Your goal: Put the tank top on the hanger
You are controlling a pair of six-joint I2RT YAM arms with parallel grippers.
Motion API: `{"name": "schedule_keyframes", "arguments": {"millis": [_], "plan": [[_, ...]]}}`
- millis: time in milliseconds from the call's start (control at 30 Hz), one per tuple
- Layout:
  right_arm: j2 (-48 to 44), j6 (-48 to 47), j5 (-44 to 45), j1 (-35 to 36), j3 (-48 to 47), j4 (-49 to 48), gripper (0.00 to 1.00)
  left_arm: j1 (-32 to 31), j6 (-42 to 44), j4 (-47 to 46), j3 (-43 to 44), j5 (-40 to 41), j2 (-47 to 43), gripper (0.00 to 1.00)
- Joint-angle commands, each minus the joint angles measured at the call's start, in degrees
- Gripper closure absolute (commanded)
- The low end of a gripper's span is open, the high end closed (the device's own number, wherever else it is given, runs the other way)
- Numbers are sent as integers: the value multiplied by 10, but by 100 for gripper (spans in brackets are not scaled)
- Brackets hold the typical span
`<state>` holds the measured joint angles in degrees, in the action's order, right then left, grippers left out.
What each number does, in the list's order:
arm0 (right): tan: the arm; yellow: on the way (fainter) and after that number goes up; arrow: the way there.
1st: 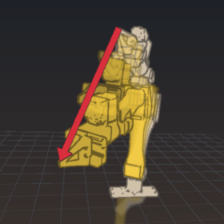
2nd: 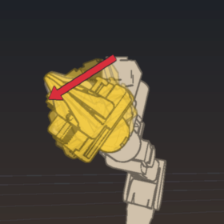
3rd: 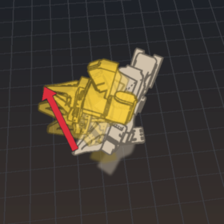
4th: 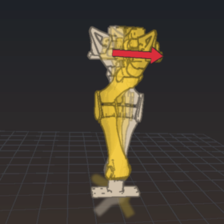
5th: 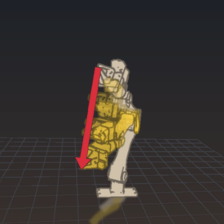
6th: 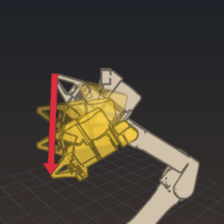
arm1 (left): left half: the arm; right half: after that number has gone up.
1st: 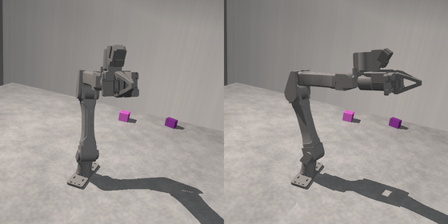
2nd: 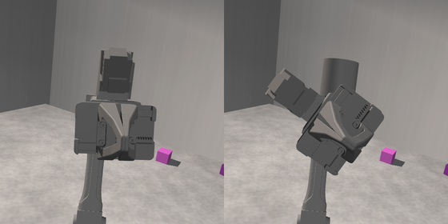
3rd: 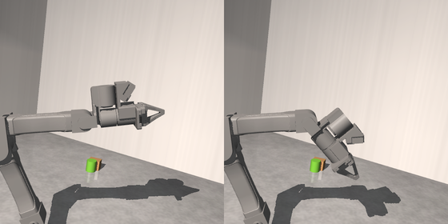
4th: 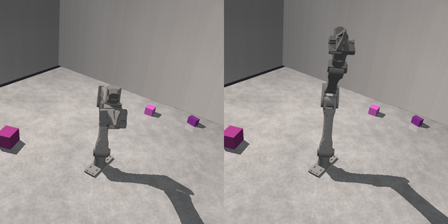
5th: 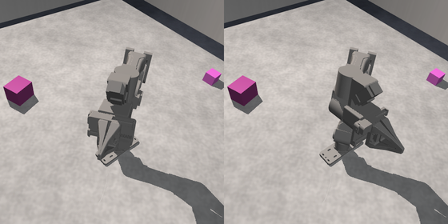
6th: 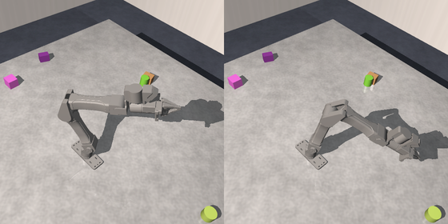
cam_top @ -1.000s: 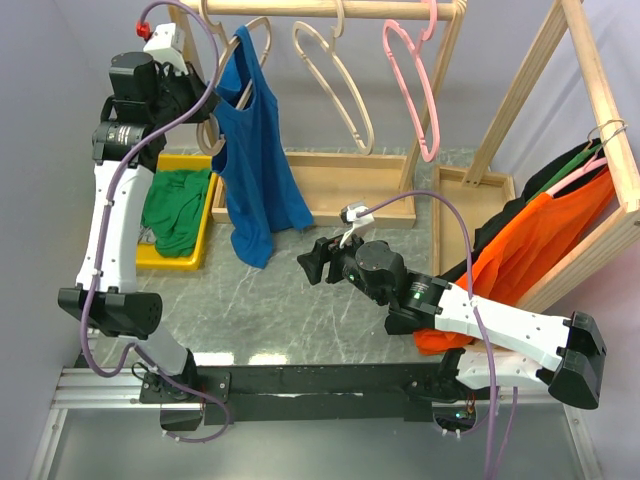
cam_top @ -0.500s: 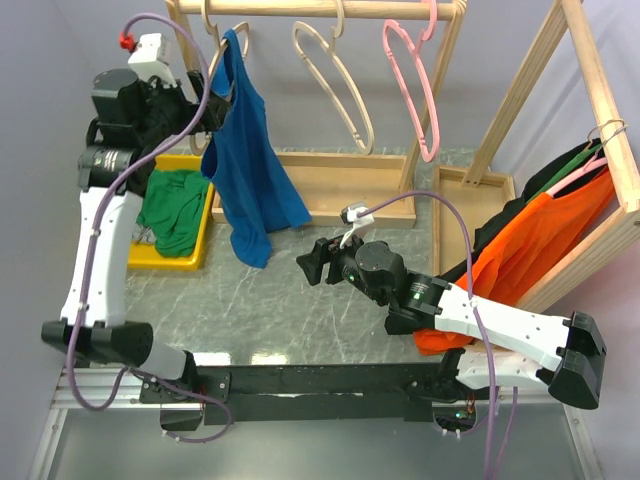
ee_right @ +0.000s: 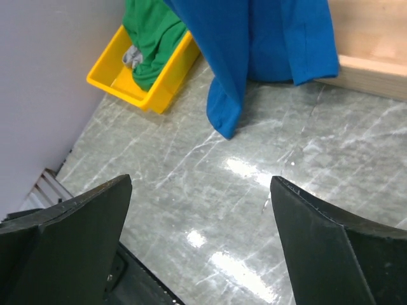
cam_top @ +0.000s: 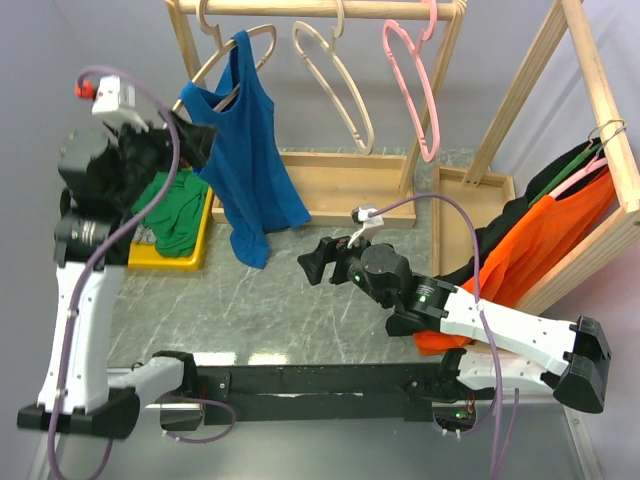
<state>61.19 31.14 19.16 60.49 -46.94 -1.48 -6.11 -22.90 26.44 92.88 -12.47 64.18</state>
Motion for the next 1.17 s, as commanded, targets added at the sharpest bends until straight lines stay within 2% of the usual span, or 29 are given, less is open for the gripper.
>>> {"name": "schedule_keyframes", "arguments": {"millis": [0, 100, 167, 267, 567, 633, 800, 1000, 1133], "plan": [[-33, 29, 18, -1, 23, -7, 0, -16, -79, -88, -101, -34, -71, 1], [-44, 46, 16, -1, 33, -8, 0, -93, -75, -84, -155, 3, -105, 0], [-48, 48, 18, 0, 38, -11, 0, -174, -69, -75, -191, 71, -119, 1], [-48, 52, 15, -1, 46, -21, 0, -249, -77, -94, -267, 123, -139, 0], [-58, 90, 63, -1, 97, -6, 0, -389, -155, -183, -497, 218, -162, 1], [-60, 84, 64, -1, 102, -3, 0, -399, -172, -192, -530, 238, -158, 1], [-63, 84, 64, 0, 106, 8, 0, -408, -228, -161, -539, 271, -134, 1], [-58, 81, 69, 0, 109, 10, 0, -409, -231, -191, -567, 260, -163, 1], [-55, 70, 71, -1, 99, 27, 0, -409, -237, -167, -554, 274, -165, 0]]}}
